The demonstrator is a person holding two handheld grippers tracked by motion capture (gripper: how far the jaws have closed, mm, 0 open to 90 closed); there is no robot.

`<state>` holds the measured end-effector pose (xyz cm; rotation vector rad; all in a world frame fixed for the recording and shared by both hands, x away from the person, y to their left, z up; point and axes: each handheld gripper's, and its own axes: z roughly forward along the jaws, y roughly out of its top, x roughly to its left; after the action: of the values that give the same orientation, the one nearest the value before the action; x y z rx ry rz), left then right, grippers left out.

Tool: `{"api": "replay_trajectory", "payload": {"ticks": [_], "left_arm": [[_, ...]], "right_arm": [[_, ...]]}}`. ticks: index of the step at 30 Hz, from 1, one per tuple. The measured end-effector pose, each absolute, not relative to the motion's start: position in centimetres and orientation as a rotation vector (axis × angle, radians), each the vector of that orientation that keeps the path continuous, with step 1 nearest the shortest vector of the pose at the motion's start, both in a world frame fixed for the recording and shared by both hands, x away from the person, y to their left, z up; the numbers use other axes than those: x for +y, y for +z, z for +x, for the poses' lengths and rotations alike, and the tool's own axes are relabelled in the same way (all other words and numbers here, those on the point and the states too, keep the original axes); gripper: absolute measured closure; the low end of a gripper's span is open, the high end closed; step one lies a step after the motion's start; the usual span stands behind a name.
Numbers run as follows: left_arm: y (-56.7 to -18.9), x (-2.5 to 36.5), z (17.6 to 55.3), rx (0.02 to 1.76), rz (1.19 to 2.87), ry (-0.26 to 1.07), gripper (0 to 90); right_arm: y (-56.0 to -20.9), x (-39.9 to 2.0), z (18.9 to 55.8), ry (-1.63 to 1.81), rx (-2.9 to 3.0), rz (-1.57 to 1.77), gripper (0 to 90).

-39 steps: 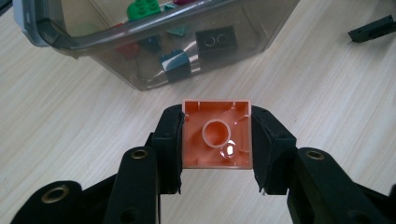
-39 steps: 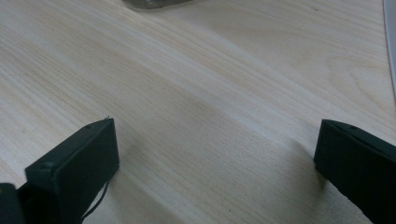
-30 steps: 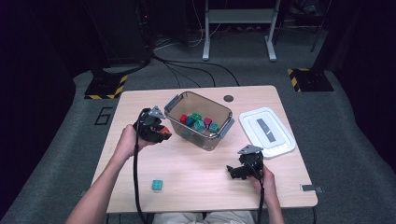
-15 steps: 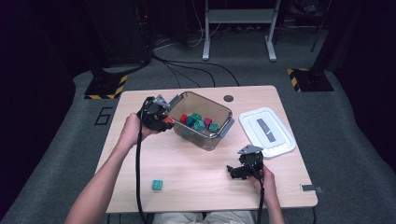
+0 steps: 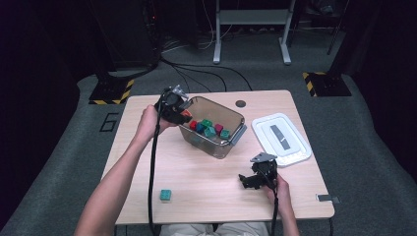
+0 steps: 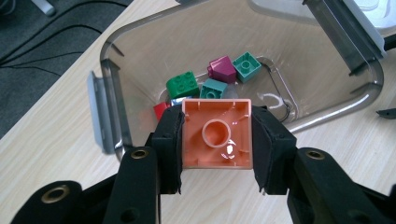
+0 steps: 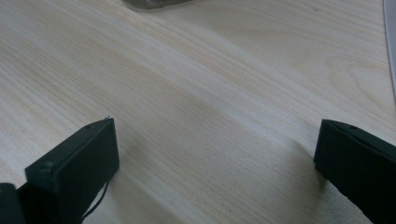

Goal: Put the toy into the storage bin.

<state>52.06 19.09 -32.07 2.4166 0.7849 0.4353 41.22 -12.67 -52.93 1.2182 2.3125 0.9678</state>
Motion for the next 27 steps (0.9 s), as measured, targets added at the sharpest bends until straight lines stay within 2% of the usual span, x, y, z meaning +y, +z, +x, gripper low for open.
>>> {"api": "replay_trajectory", "payload": {"ticks": [9, 18, 21, 25, 27], "left_arm": [[-33.3, 16.6, 54.6, 0.811, 2.443, 0.414, 58.7], [-35.9, 16.1, 57.1, 0.89, 2.457, 0.349, 57.9], [-36.3, 16.3, 57.4, 0.926, 2.452, 0.347, 48.6], [-36.0, 16.8, 57.0, 0.954, 2.426, 0.37, 31.1], [-35.8, 17.0, 56.8, 0.955, 2.42, 0.368, 27.0]], "right_arm": [[-52.9, -12.7, 41.2, 0.968, 2.313, 1.217, 0.0], [-52.9, -12.7, 41.2, 0.968, 2.313, 1.218, 0.0], [-52.9, -12.7, 41.2, 0.968, 2.312, 1.219, 0.0], [-52.9, -12.7, 41.2, 0.969, 2.309, 1.222, 0.0], [-52.9, -12.7, 41.2, 0.968, 2.312, 1.219, 0.0]]}}
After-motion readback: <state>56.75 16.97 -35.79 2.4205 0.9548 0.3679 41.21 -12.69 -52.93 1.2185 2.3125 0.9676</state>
